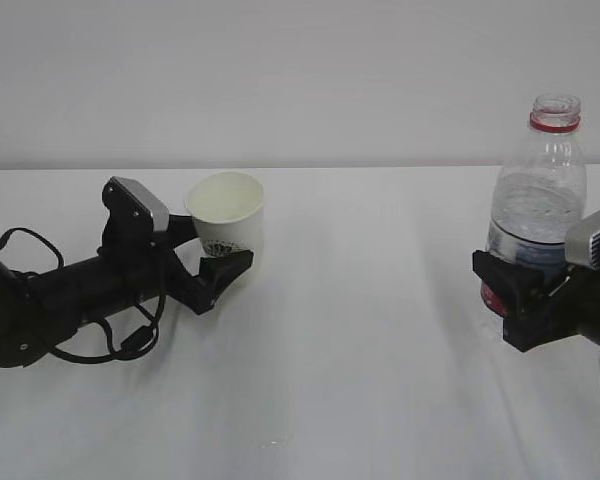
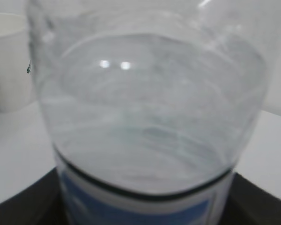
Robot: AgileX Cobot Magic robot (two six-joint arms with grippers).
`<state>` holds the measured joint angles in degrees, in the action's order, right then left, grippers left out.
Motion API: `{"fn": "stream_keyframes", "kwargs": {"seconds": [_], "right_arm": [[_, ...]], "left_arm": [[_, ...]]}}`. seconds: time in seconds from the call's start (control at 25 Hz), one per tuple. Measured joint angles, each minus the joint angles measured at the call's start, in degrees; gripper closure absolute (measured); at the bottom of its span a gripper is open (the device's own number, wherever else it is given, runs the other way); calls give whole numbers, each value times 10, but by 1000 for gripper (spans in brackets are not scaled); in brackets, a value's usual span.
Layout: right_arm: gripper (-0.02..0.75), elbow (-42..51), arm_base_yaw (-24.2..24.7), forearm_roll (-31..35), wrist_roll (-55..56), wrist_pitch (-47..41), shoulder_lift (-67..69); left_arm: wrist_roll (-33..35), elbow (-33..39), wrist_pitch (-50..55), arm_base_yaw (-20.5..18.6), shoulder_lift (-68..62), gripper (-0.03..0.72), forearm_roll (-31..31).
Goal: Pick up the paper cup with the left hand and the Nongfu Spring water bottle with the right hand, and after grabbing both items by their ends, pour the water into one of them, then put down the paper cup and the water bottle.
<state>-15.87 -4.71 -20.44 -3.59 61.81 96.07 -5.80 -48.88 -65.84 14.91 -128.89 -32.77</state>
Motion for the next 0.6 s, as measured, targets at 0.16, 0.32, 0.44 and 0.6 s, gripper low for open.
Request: {"fn": "stream_keyframes", "kwargs": {"seconds": [0.16, 0.32, 0.44, 0.6], "right_arm": [[255, 0, 0, 0, 0, 0, 0], [255, 0, 0, 0, 0, 0, 0], [255, 0, 0, 0, 0, 0, 0], [255, 0, 0, 0, 0, 0, 0]], "left_arm": [[-1, -25, 0, 2, -15, 10, -1], [-2, -42, 0, 2, -22, -1, -1], [-13, -49, 0, 2, -35, -3, -1], [-24, -61, 0, 2, -50, -3, -2]]}}
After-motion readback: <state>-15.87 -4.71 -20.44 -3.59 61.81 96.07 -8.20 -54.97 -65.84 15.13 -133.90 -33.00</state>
